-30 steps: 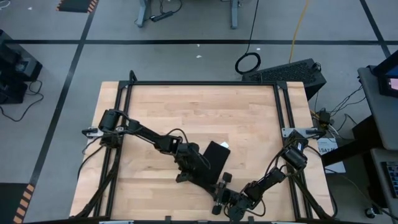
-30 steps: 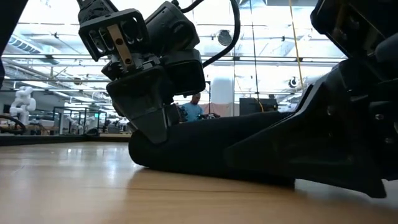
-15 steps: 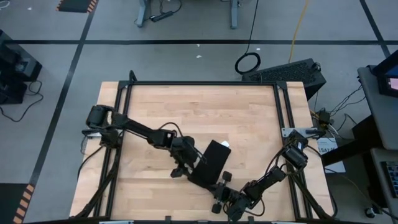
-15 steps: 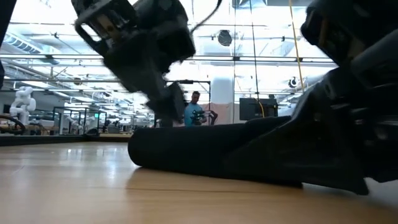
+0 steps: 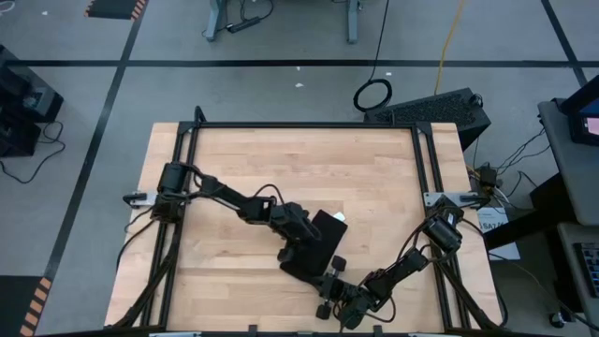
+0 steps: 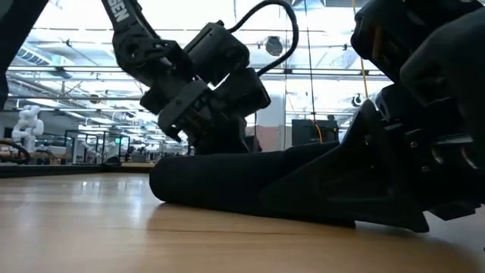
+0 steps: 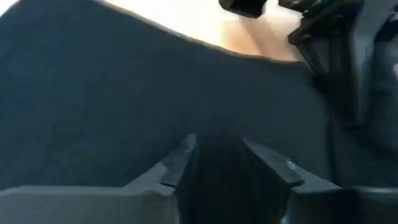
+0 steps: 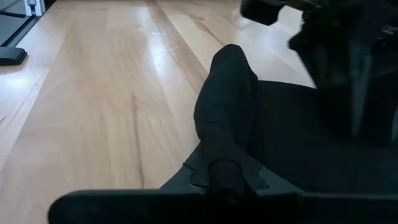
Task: Roll napkin
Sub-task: Roll the black napkin
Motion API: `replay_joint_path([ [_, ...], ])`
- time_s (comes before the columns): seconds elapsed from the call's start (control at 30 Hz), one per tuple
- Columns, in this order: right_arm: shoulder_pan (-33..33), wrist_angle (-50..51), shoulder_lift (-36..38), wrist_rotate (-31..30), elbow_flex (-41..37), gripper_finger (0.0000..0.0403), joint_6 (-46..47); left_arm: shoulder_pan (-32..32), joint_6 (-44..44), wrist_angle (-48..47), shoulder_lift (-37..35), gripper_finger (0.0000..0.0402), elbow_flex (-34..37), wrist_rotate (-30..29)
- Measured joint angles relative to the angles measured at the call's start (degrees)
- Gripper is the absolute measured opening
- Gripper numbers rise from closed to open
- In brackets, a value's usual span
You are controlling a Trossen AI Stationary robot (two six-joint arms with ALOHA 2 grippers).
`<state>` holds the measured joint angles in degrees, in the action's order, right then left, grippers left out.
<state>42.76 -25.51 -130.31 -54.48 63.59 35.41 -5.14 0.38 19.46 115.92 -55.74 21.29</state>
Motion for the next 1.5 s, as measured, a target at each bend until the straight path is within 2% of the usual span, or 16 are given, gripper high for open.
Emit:
replay_joint_path([
  [0.17, -0.7, -0.1, 0.0, 0.2, 0.0, 0.0013, -1.7, 0.5, -3.2, -5.1, 0.2, 0.0071, -0.1, -4.0],
  [0.3, -3.1, -0.1, 0.2, 1.8, 0.0, 0.0013, -2.0, 0.9, -7.7, -6.8, -1.3, 0.0044, 1.6, -6.0],
  [0.5, -6.8, -0.9, 0.8, 8.0, 0.1, 0.0013, -6.7, 0.4, -15.3, -15.0, -5.7, 0.0036, 4.0, -8.6],
  [0.7, -8.8, -4.7, 0.7, 10.3, 0.0, 0.0013, -16.5, -2.2, -25.8, -20.4, -12.8, 0.0035, 8.2, -10.6],
  [0.83, -11.4, -10.0, 0.6, 18.8, -0.1, 0.0013, -23.9, -5.6, -30.0, -22.9, -17.7, 0.0035, 10.5, -16.4],
  [0.93, -13.5, -11.2, 0.6, 24.9, -0.1, 0.0013, -23.7, -7.8, -28.8, -22.6, -20.5, 0.0035, 10.6, -23.5],
  [1.0, -14.5, -11.5, 0.6, 26.8, -0.1, 0.0013, -22.8, -8.9, -27.4, -22.3, -21.9, 0.0036, 10.5, -25.4],
  [1.13, -15.5, -12.7, 0.6, 29.4, -0.1, 0.0013, -22.7, -12.1, -26.3, -24.7, -24.6, 0.0053, 10.5, -25.4],
  [1.3, -16.0, -13.0, 0.6, 31.6, -0.1, 0.0013, -16.6, -21.4, -25.1, -26.3, -26.1, 0.0101, 12.3, -27.1],
  [1.37, -16.0, -13.0, 0.6, 32.2, -0.1, 0.0013, -13.6, -26.1, -24.6, -24.0, -26.1, 0.0124, 14.2, -32.3],
  [1.5, -15.5, -12.6, 0.6, 31.8, 0.0, 0.0013, -8.2, -34.7, -26.9, -22.0, -26.1, 0.0174, 17.7, -49.1],
])
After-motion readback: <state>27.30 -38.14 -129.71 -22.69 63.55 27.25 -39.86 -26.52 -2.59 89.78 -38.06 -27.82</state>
